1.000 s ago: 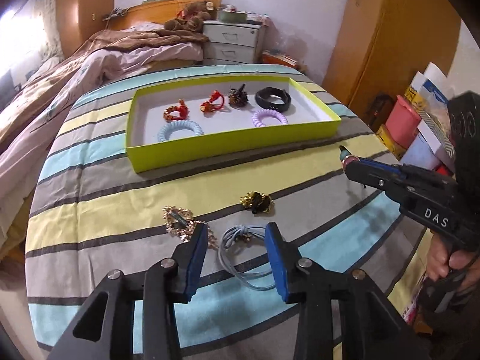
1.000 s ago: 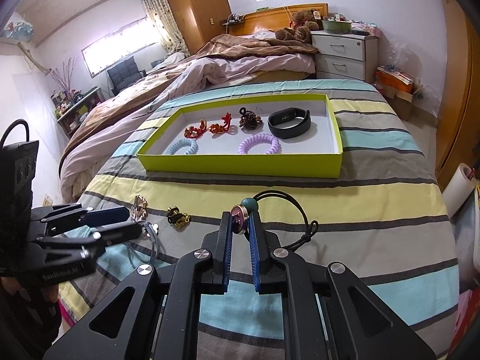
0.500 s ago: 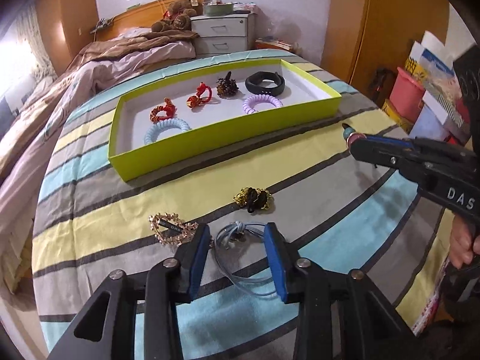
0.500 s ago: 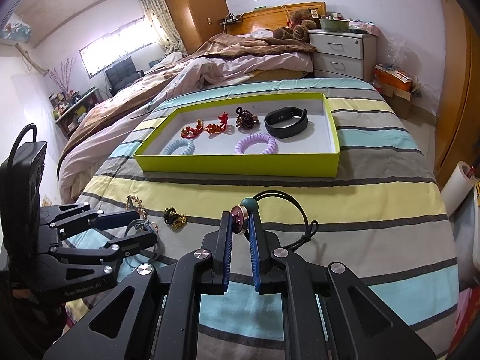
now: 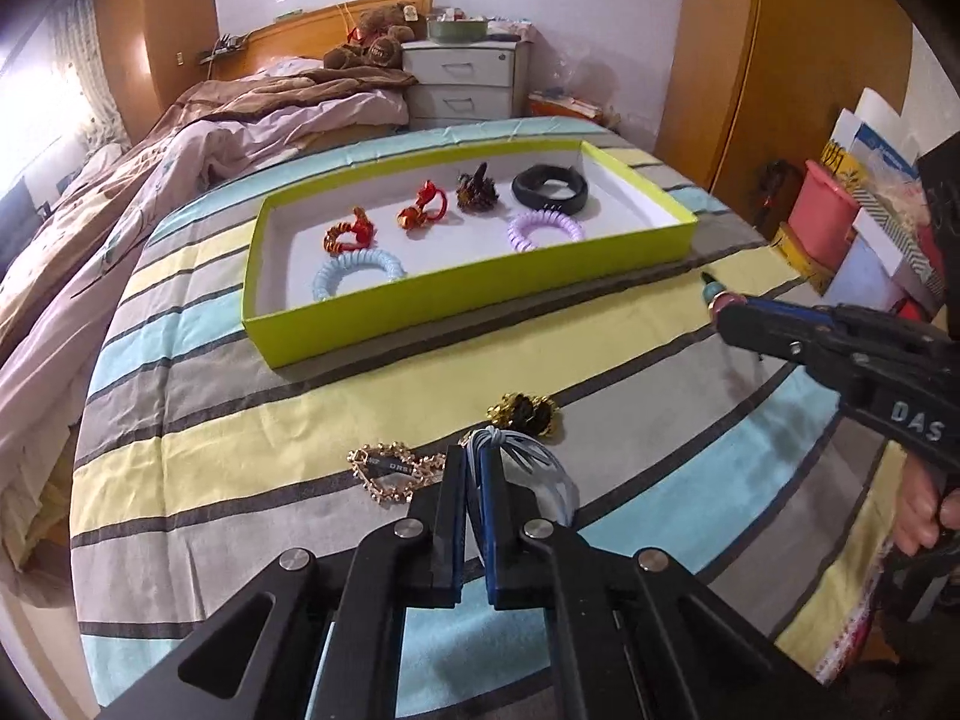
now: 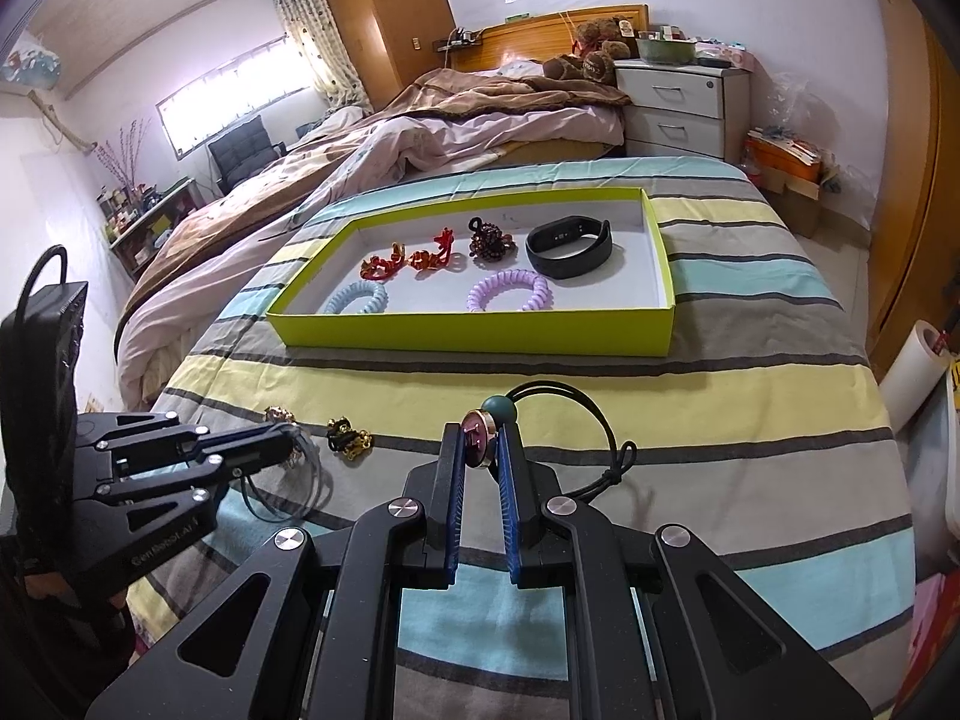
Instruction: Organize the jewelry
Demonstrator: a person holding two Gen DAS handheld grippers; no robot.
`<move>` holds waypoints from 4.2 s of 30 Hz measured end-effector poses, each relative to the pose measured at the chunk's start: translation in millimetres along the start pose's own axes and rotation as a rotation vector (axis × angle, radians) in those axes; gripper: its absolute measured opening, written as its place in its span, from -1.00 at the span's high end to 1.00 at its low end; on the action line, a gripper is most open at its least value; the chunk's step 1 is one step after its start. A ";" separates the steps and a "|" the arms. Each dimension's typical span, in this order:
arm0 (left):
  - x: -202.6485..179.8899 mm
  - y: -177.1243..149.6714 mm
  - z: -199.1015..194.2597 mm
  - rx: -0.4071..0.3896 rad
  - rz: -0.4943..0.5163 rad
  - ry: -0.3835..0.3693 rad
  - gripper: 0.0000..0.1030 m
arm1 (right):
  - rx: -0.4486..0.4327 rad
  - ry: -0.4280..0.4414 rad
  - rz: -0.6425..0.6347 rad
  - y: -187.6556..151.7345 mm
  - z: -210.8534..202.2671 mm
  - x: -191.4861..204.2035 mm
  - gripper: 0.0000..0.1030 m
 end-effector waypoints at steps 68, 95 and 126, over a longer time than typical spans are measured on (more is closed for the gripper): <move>105.0 88.0 69.4 0.046 -0.195 -0.024 0.87 | 0.181 0.039 -0.157 74.2 133.7 33.1 0.78; 85.2 78.4 4.5 -0.072 -0.219 -0.056 0.21 | 0.083 0.065 -0.143 73.2 85.6 40.6 0.39; 81.5 -22.0 -39.2 -0.055 -0.384 -0.074 0.00 | 0.203 0.133 -0.316 -14.5 74.4 83.1 0.37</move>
Point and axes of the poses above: each gripper's, at about its wrist camera, not at the fingertips, and z roughly the way its jaws point, x to its left, y to its top, the point moved 10 cm from there along z, roughly the way its jaws point, and after that the axes turned 1 degree about -y, right-handed, at the moved point
